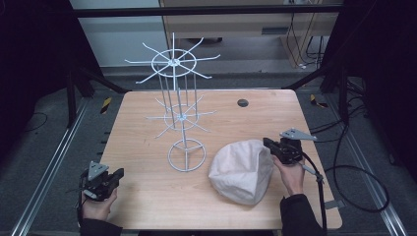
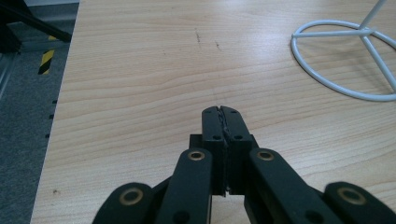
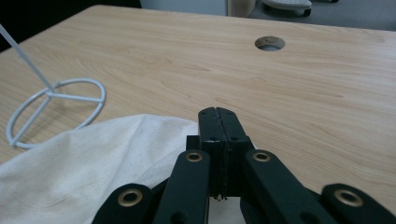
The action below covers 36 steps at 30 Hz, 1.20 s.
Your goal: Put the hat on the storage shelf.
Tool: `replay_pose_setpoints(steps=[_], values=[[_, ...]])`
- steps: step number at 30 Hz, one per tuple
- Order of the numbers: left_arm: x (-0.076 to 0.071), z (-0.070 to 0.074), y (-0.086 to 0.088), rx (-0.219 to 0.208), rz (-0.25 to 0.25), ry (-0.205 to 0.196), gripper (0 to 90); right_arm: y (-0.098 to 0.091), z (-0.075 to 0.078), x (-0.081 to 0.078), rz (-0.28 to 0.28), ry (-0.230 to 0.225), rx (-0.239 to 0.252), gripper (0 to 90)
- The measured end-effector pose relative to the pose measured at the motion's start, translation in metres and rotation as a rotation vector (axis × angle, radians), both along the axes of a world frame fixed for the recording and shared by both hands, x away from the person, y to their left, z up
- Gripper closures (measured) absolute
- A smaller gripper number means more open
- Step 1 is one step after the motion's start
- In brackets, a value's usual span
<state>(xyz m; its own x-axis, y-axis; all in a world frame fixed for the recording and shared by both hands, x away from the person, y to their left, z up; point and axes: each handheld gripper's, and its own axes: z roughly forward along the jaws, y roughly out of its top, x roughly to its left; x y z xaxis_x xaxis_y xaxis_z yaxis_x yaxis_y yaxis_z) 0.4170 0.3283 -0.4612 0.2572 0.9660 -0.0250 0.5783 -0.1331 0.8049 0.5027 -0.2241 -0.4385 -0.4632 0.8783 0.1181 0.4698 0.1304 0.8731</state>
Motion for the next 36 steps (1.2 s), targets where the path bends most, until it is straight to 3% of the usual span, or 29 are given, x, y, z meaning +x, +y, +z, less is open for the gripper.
replay_pose_setpoints(steps=[5, 11, 20, 25, 36], values=[[0.0, 0.0, 0.0, 0.003, -0.001, 0.0, 89.4, 0.011, -0.008, 0.012, 0.049, 0.025, -0.019, 90.0], [0.0, 0.0, 0.0, 0.001, -0.002, 0.001, 89.4, 0.015, -0.018, 0.014, 0.079, 0.087, -0.098, 90.0], [0.0, 0.0, 0.001, -0.004, 0.0, -0.003, 89.4, 0.007, -0.014, 0.01, 0.065, 0.118, -0.149, 90.0], [0.0, 0.001, 0.001, -0.001, -0.002, 0.0, 89.3, -0.007, -0.01, 0.003, 0.031, 0.143, -0.177, 90.0], [0.0, 0.001, 0.0, 0.009, 0.007, -0.005, 89.1, -0.031, -0.013, -0.02, -0.03, 0.145, -0.172, 90.0]])
